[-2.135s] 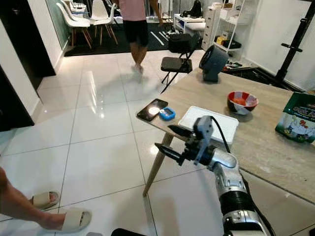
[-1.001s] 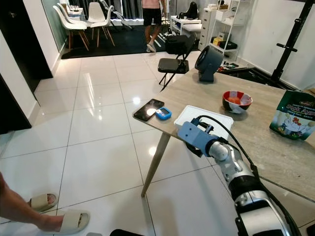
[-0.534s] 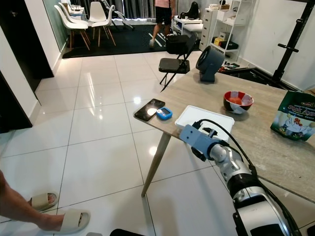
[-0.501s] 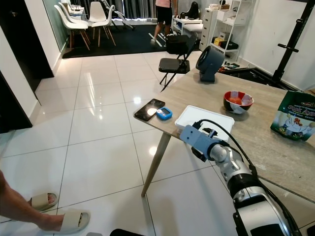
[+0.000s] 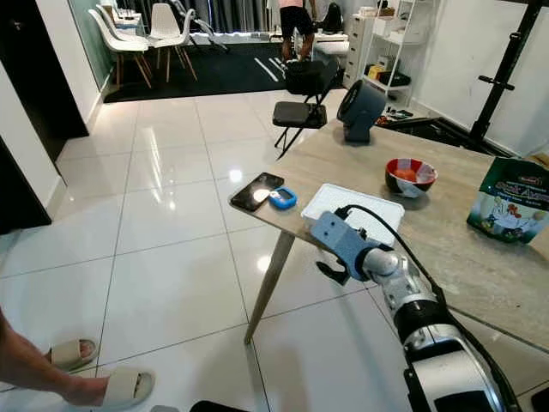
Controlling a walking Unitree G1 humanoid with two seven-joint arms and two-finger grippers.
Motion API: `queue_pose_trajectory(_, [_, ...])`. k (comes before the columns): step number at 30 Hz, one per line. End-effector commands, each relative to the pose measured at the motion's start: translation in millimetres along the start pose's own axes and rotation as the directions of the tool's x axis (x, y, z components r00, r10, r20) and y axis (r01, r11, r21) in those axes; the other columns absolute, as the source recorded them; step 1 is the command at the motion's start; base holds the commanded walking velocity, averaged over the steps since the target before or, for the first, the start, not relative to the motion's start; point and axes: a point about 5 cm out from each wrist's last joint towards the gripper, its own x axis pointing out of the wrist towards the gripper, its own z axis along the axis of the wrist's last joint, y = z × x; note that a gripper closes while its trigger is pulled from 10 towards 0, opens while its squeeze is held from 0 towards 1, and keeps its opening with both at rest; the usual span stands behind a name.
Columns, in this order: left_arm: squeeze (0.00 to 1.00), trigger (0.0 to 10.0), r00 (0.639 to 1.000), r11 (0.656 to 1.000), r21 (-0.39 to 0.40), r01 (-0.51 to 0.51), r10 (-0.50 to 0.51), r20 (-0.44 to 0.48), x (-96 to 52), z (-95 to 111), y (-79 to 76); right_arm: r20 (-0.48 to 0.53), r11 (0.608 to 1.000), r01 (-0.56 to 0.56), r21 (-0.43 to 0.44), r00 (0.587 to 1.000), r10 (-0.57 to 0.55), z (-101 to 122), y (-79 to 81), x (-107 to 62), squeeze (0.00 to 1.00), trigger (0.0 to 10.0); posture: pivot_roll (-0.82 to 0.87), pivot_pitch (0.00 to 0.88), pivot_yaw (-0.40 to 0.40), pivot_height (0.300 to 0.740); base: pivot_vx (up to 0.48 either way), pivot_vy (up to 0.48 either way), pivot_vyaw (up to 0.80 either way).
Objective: Restocking fridge
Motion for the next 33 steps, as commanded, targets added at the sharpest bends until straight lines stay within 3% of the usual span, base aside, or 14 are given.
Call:
queue_pose_trajectory(1, [0.00, 10.0, 1.000, 1.000, -0.002, 0.013, -0.013, -0.013, 0.4, -3, -3.5, 0.039, 0.999, -0.002, 0.048, 0.999, 0.000, 4, -0.2, -0.5, 0.00, 10.0, -0.08, 0.000, -0.037, 0.740, 0.000, 0.000, 0.00])
queue_pose_trajectory(3, [0.00, 10.0, 1.000, 1.000, -0.002, 0.014, -0.014, -0.013, 0.5, -3, -3.9, 0.071, 0.997, 0.039, 0.072, 0.997, -0.044, 8, -5.8, -0.8, 0.00, 10.0, -0.08, 0.000, -0.038, 0.740, 0.000, 0.000, 0.00])
queue_pose_trajectory(6, [0.00, 10.0, 1.000, 1.000, -0.002, 0.015, -0.015, -0.014, 0.6, -3, -4.2, 0.021, 0.989, 0.140, 0.039, 0.990, -0.140, 4, -19.0, -4.3, 0.00, 10.0, -0.08, 0.000, -0.038, 0.740, 0.000, 0.000, 0.00])
queue_pose_trajectory(9, [0.00, 10.0, 1.000, 1.000, -0.002, 0.014, -0.014, -0.016, 0.5, -4, -4.2, -0.120, 0.973, 0.189, -0.133, 0.971, -0.205, -14, -28.6, -11.6, 0.00, 10.0, -0.08, 0.000, -0.038, 0.740, 0.000, 0.000, 0.00])
queue_pose_trajectory(17, [0.00, 10.0, 1.000, 1.000, -0.001, 0.011, -0.011, -0.021, 0.3, -5, -3.7, -0.163, 0.966, 0.228, -0.124, 0.955, -0.246, -23, -37.5, -20.4, 0.00, 10.0, -0.08, 0.000, -0.037, 0.740, 0.000, 0.000, 0.00])
queue_pose_trajectory(24, [0.00, 10.0, 1.000, 1.000, 0.000, 0.006, -0.006, -0.028, -0.5, -6, -2.2, -0.310, 0.986, 0.113, -0.124, 0.939, -0.147, -48, -26.6, -25.1, 0.00, 10.0, -0.08, 0.000, -0.037, 0.740, 0.000, 0.000, 0.00])
queue_pose_trajectory(33, [0.00, 10.0, 0.999, 1.000, 0.000, 0.004, -0.004, -0.031, -0.9, -7, -1.7, -0.310, 0.997, 0.010, -0.078, 0.950, -0.033, -48, -15.5, -22.1, 0.00, 10.0, -0.08, 0.000, -0.035, 0.740, 0.000, 0.000, 0.00])
